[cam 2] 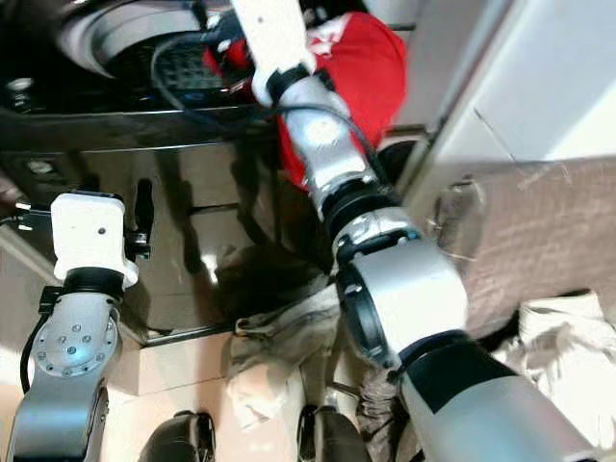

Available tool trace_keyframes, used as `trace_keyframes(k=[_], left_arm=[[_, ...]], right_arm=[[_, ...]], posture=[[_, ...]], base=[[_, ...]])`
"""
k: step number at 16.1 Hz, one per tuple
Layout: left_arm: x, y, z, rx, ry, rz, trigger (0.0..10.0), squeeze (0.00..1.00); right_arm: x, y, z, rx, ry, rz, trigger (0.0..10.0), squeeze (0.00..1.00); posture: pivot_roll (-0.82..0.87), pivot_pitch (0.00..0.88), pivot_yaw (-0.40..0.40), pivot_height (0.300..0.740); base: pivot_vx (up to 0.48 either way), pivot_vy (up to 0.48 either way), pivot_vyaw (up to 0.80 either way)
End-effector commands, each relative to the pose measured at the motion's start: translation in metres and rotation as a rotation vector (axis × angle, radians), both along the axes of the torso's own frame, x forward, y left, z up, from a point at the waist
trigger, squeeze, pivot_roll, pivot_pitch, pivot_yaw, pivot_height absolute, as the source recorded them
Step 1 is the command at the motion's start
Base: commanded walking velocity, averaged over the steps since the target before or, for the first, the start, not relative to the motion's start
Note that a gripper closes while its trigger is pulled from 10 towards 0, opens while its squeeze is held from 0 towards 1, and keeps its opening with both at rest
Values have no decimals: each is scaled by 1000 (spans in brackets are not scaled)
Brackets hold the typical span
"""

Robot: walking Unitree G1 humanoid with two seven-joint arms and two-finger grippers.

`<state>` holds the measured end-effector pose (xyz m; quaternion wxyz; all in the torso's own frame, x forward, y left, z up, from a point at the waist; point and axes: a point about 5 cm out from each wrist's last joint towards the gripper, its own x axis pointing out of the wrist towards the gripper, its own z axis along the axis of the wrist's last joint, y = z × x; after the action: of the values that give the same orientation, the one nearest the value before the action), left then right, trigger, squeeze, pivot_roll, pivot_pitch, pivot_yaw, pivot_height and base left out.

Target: Clothes washing

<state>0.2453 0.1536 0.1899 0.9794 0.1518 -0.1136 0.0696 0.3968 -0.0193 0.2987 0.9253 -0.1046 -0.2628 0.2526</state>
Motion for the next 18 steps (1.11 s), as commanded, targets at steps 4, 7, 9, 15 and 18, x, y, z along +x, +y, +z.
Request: trace_keyframes(k=[4, 7, 9, 15, 18], left_arm=[[10, -3, 0, 6, -16, -6, 10000, 0], [23, -5, -1, 32, -5, -30, 10000, 0], [24, -6, -1, 41, -4, -46, 10000, 0], [7, -1, -1, 85, 15, -89, 10000, 0], [-8, 3, 2, 97, 25, -88, 10000, 0]], right_arm=[[3, -9, -38, 2, 145, -21, 10000, 0], [1, -45, -67, 112, 118, -211, 10000, 0], [-7, -60, -101, 141, 189, -268, 10000, 0], [-12, -98, -162, 166, 491, -424, 10000, 0], [-8, -104, -161, 128, 531, -472, 10000, 0]], posture=[[110, 87, -84, 731], [77, 55, -79, 731], [55, 61, -59, 731], [95, 187, 9, 731], [160, 241, 11, 731]], base=[[0, 0, 0], [0, 0, 0], [0, 0, 0], [0, 0, 0], [0, 0, 0]])
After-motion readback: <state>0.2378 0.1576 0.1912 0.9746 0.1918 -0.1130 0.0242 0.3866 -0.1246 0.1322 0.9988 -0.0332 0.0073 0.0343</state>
